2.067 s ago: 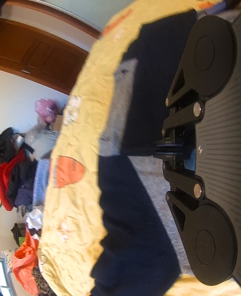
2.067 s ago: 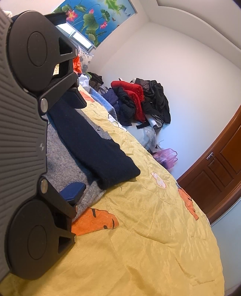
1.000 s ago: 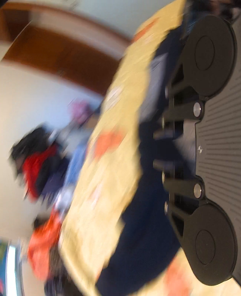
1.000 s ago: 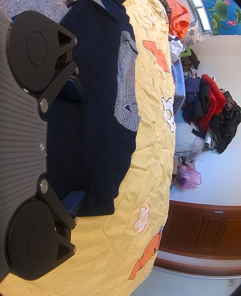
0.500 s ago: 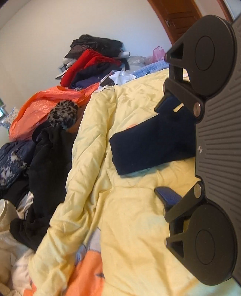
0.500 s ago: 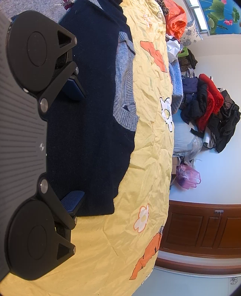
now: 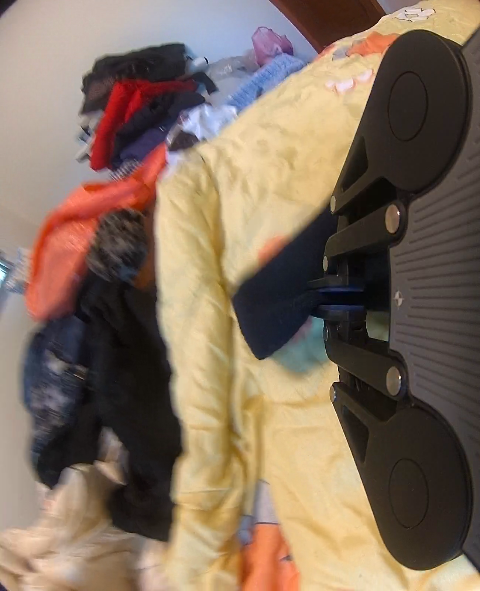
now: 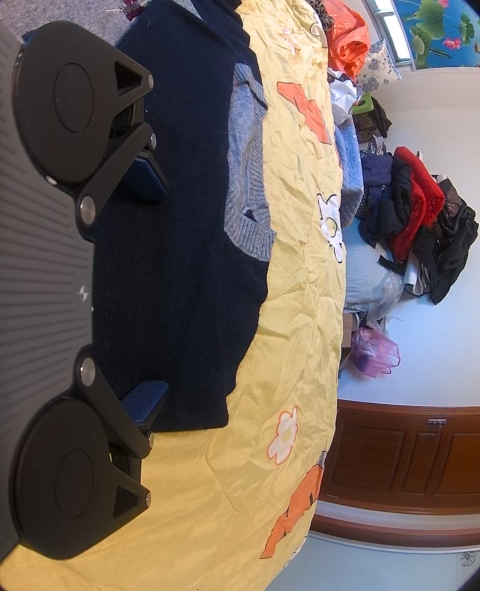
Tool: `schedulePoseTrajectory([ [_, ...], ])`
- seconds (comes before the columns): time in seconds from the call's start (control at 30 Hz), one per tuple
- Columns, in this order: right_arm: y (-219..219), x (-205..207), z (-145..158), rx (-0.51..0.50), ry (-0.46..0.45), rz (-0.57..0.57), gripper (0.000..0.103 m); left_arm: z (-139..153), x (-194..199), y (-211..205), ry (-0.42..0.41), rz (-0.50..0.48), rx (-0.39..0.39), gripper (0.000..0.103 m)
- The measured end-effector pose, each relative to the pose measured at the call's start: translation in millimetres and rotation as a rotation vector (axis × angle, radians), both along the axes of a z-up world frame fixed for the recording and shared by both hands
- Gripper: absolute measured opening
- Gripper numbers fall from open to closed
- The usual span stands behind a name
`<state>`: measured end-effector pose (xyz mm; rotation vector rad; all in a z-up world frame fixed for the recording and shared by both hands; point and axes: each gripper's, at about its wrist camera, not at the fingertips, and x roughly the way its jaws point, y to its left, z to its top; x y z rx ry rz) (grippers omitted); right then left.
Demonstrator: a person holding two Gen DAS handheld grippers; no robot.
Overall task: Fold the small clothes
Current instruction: 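Fold the second navy sleeve across the body with the left tool and release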
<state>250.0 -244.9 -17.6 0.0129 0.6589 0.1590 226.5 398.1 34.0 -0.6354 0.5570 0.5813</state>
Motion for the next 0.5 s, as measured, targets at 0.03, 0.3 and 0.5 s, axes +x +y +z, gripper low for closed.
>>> schedulePoseTrajectory([
  [0.03,0,0,0,0.002,0.000,0.000,0.103,9,-1,-9,-0.026,-0.011,0.015,0.006],
  [0.3,-2,0,1,0.025,-0.004,-0.001,0.103,75,-8,-187,-0.194,-0.290,0.323,0.006],
  [0.5,-6,-1,1,0.050,-0.008,-0.002,0.103,34,-14,-376,-0.125,-0.716,0.522,0.006],
])
